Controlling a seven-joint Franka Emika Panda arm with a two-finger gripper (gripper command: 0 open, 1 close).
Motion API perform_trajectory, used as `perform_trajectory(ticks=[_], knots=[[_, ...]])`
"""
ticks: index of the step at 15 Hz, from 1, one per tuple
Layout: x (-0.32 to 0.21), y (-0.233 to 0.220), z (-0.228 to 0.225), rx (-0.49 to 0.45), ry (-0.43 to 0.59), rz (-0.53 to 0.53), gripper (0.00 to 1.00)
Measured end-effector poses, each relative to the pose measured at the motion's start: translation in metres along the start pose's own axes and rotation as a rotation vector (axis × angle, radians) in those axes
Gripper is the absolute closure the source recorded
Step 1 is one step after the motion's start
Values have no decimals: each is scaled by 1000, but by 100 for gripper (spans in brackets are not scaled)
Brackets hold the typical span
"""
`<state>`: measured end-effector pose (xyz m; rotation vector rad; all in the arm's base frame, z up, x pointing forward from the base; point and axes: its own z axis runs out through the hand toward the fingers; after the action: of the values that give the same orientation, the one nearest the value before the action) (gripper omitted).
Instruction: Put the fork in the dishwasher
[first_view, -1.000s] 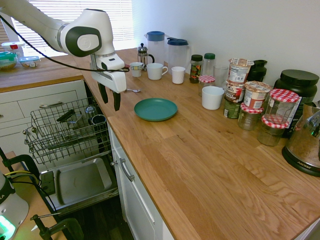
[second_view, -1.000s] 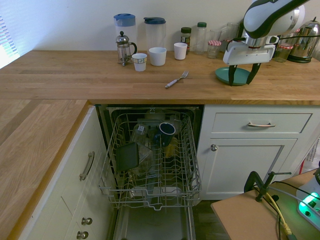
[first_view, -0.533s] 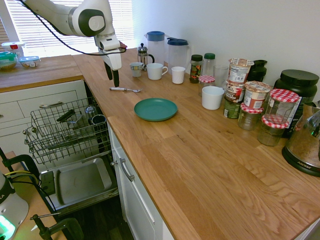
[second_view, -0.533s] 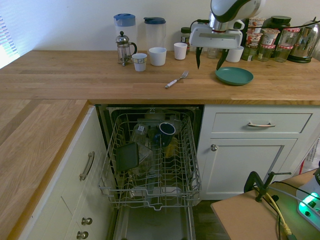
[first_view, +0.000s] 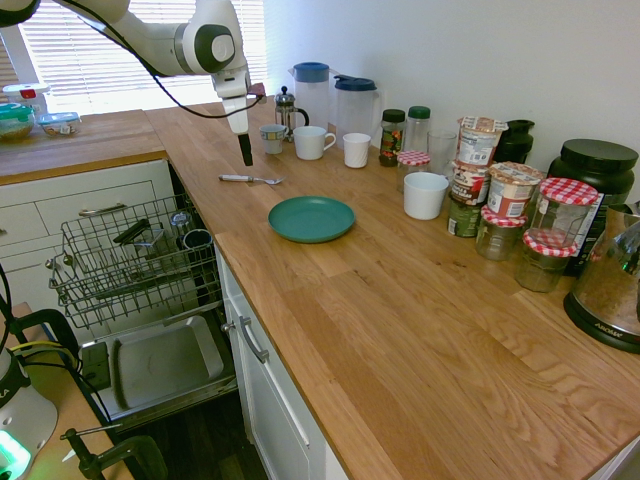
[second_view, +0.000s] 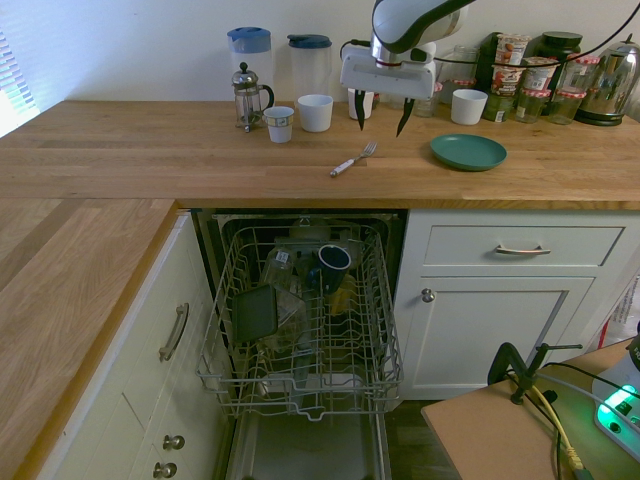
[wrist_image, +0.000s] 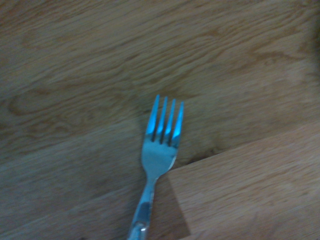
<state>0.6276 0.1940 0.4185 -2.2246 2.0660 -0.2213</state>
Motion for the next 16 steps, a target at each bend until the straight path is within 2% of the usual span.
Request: perform_trajectory(ticks=[5,8,16], knots=[[-31,-20,34,10,-65,189,0],[-35,-20,53,17,-33,294,0],[-34,-19,75,2,70,372,0]])
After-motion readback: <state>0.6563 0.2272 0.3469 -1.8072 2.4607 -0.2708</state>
